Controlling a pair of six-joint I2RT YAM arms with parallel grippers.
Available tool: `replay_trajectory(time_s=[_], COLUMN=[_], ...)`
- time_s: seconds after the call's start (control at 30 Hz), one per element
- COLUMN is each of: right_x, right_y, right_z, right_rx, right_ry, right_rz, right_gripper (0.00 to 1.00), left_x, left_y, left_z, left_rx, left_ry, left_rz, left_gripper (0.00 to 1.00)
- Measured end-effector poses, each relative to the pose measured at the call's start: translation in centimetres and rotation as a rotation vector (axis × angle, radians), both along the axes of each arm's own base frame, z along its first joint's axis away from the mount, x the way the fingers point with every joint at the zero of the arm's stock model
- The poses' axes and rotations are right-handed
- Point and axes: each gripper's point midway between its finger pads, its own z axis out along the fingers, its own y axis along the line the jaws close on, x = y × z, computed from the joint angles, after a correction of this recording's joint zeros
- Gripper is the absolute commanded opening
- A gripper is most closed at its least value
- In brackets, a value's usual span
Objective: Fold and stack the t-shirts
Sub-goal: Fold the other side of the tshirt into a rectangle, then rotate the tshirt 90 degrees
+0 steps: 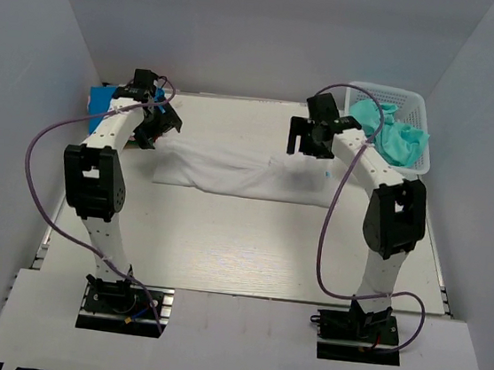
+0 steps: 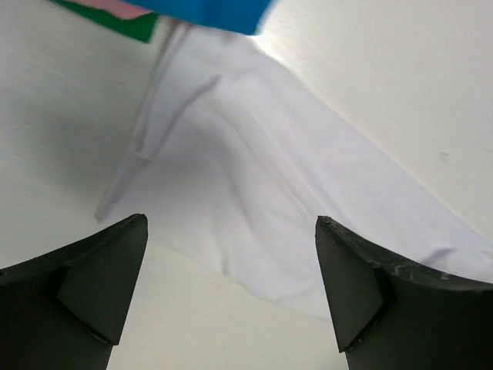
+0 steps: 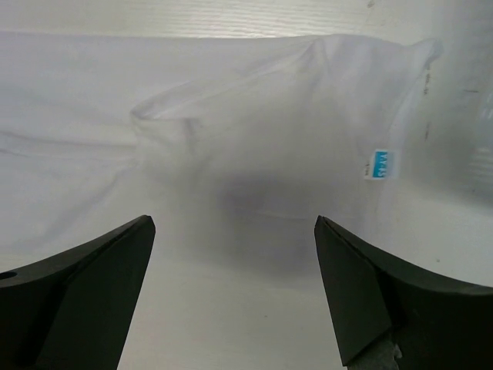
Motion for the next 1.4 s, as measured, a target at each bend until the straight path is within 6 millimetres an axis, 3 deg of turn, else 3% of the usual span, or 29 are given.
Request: replay_trajectory(time_s=[0.1,0.17,0.23,0.33,0.4,0.53,0.6,0.67,0.77,0.93,1.0,1.23,1.4], right_x=[-1.6,-3.1,-4.2,-5.5,-5.2,-3.5,-2.8,-1.6,2.3,7.9,9.4,11.7,12.8], right_y=[0.6,0.7,0.6,0.2,0.4,1.3,1.6,2.0,3.7,7.0,8.4,12.3,14.3], right_z=[-0.2,-1.7,-3.4,-5.7,-6.8,-9.0,-10.2,-10.0,-9.9,-9.2,-8.9,-8.1,-7.8], right_rx=[0.034,0.039,0.036,0.031,0.033,0.030,0.023,0.025,0.057,0.160,0.209,0.392,0.501], right_ry=[0.011,0.054,0.099,0.165,0.188,0.212,0.224,0.217,0.168,0.064,0.020,-0.061,-0.095], right_rz=[0.022,0.023,0.020,0.010,0.006,0.008,0.013,0.017,0.029,0.093,0.133,0.242,0.291], right_gripper=[0.90,0.90,0.90,0.90,0.90,0.90,0.90,0.90,0.90,0.90,0.90,0.90,0.90], left_x=[0.9,1.8,2.5,2.2,0.0,-3.2,-6.1,-9.1,-14.3,-21.7,-23.5,-26.5,-28.0], left_y=[-1.7,-3.2,-4.4,-5.6,-5.8,-5.2,-4.9,-4.7,-5.9,-11.2,-13.8,-23.9,-29.6], left_z=[1.9,1.5,-0.3,-4.8,-8.1,-7.7,-8.7,-8.6,-8.7,-8.6,-8.5,-7.7,-7.4], left_rx=[-0.022,-0.046,-0.066,-0.074,-0.066,-0.049,-0.043,-0.046,-0.077,-0.209,-0.269,-0.516,-0.576], left_ry=[-0.085,-0.107,-0.087,-0.013,0.067,0.065,0.099,0.109,0.140,0.181,0.204,0.232,0.269], left_rz=[-0.051,-0.092,-0.127,-0.157,-0.167,-0.151,-0.130,-0.112,-0.120,-0.247,-0.316,-0.524,-0.641], left_gripper=[1.00,1.00,1.00,1.00,1.00,1.00,1.00,1.00,1.00,1.00,1.00,1.00,1.00])
